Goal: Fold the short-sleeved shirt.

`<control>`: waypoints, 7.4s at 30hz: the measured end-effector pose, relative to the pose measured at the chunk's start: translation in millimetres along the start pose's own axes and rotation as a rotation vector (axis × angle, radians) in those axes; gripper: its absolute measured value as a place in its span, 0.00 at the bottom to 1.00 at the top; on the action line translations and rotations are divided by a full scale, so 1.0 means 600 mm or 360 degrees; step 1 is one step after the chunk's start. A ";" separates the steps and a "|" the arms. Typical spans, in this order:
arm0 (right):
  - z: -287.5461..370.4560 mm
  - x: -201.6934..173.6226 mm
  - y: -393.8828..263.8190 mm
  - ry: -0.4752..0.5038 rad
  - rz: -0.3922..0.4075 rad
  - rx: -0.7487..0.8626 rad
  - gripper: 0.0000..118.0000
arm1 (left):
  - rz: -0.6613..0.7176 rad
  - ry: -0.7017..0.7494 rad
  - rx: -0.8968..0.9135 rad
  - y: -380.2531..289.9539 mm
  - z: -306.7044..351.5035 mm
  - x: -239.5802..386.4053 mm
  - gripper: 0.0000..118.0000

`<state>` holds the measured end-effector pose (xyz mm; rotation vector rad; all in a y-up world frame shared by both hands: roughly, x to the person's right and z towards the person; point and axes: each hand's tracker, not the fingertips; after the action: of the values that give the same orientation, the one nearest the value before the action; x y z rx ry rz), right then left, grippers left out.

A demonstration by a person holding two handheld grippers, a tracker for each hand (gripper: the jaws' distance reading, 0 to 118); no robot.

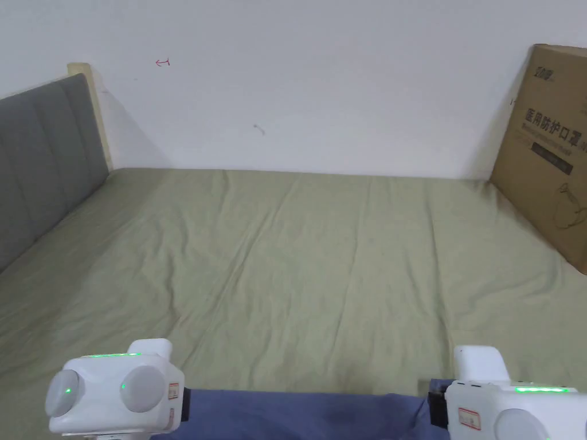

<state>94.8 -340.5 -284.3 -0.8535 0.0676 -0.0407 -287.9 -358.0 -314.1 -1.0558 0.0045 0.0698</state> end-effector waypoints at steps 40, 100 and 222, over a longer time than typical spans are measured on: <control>-0.045 -0.028 -0.005 0.0124 -0.0106 -0.0164 0.01 | 0.0294 -0.0516 0.0051 0.032 0.034 -0.032 0.05; -0.002 0.051 -0.049 -0.0086 -0.0215 -0.0131 0.01 | 0.0216 -0.1154 -0.0301 -0.008 -0.102 0.069 0.95; -0.147 -0.047 -0.025 0.0225 -0.0100 -0.0378 0.01 | 0.0666 -0.1536 -0.0499 -0.022 -0.250 0.046 0.91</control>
<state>59.7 -415.0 -329.3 -1.0892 0.1811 -0.1543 -255.2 -493.6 -377.4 -1.2297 -0.6774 0.9777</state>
